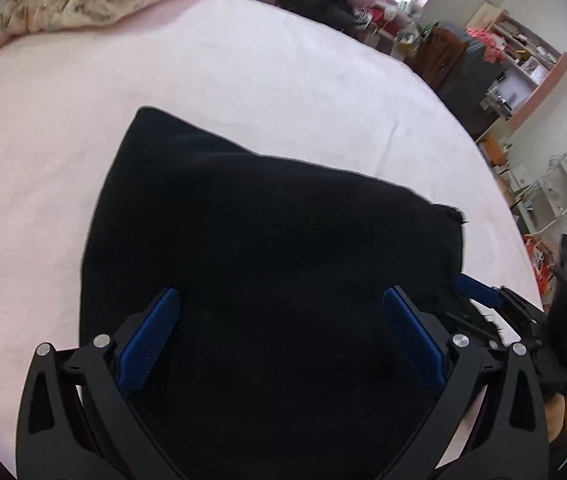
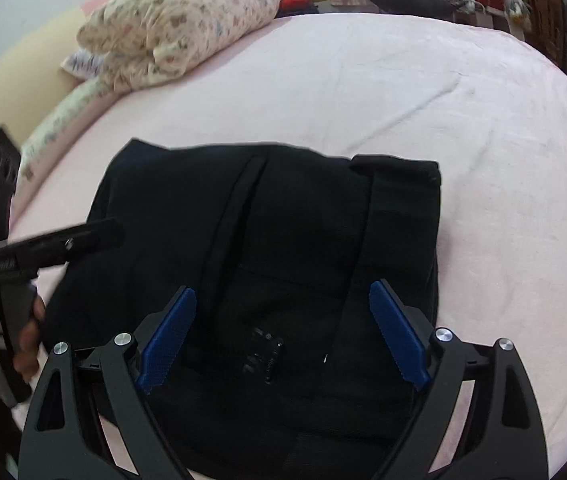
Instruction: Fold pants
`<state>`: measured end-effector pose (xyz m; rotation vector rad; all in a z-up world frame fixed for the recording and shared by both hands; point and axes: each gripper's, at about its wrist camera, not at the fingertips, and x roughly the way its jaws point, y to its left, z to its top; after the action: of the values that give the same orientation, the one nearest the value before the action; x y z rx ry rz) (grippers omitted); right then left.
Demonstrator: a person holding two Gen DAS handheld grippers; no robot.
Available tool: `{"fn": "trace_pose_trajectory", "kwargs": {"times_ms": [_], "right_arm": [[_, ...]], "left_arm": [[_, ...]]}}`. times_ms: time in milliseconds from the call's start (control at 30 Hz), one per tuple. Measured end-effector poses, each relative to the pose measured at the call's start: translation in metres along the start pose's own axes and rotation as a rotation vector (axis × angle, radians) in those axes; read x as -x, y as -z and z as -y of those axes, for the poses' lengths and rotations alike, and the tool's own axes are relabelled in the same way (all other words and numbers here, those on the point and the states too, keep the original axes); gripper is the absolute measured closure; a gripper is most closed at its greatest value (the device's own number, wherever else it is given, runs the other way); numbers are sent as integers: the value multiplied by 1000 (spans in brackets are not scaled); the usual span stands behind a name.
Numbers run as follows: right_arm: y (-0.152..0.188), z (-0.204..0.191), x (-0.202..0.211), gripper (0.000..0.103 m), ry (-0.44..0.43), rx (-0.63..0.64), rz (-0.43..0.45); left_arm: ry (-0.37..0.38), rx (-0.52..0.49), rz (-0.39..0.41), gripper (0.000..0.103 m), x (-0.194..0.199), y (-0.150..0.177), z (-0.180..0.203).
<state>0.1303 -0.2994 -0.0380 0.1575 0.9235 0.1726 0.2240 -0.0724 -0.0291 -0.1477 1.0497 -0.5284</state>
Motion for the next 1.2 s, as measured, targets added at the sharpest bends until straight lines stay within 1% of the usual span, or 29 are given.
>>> {"fn": "trace_pose_trajectory", "kwargs": {"times_ms": [67, 133, 167, 200, 233, 300, 333, 367, 433, 467, 500, 567, 600, 667, 700, 767, 900, 967, 1033, 1067, 1133, 1167, 1200], "right_arm": [[2, -6, -3, 2, 22, 44, -1], [-2, -16, -6, 1, 45, 90, -7], [-2, -18, 1, 1, 59, 112, -7], [-2, -16, 9, 1, 55, 112, 2], [-1, -12, 20, 1, 33, 96, 23], [5, 13, 50, 1, -69, -6, 93], [10, 28, 61, 1, -115, -72, 116], [17, 51, 74, 1, -194, -177, 137], [30, 86, 82, 1, -331, -329, 141], [40, 103, 82, 1, -397, -408, 129], [46, 117, 77, 1, -437, -469, 102], [49, 130, 66, 1, -446, -529, 29], [49, 133, 60, 1, -454, -542, 13], [44, 131, 46, 1, -492, -550, -7], [43, 130, 39, 1, -499, -547, -30], [39, 123, 28, 1, -469, -528, -64], [34, 113, 24, 1, -441, -480, -88], [37, 111, 28, 1, -445, -465, -96], [38, 107, 27, 1, -443, -456, -103], [35, 107, 24, 1, -443, -453, -107], [34, 103, 22, 1, -452, -448, -113], [31, 100, 19, 1, -475, -451, -117], [29, 100, 17, 1, -477, -452, -119]], "left_arm": [[-33, -13, 2, 2, -3, 1, 6], [-78, -59, -6, 2, -1, 4, 17], [-97, -83, -1, 2, 4, 5, 19], [-108, -100, 13, 2, 12, 8, 18], [-111, -109, 35, 2, 22, 10, 13], [-119, -101, 99, 2, 48, 18, -2], [-129, -81, 120, 2, 54, 20, -9], [-143, -21, 147, 2, 65, 26, -24], [-116, 90, 180, 2, 74, 38, -46], [-97, 164, 179, 2, 73, 41, -58], [-88, 198, 150, 2, 71, 41, -64], [-59, 217, 60, 2, 60, 32, -70], [-30, 224, 37, 2, 56, 29, -74], [5, 237, 28, 2, 53, 28, -80], [19, 249, -1, 2, 48, 27, -84], [35, 254, -52, 2, 38, 23, -88], [50, 239, -78, 2, 35, 26, -93], [56, 216, -104, 2, 33, 26, -93], [78, 207, -107, 2, 32, 25, -91], [104, 212, -104, 2, 30, 24, -89], [247, 255, -97, 2, 33, 25, -95], [299, 276, -99, 2, 30, 25, -95], [298, 282, -96, 2, 28, 25, -95]]}}
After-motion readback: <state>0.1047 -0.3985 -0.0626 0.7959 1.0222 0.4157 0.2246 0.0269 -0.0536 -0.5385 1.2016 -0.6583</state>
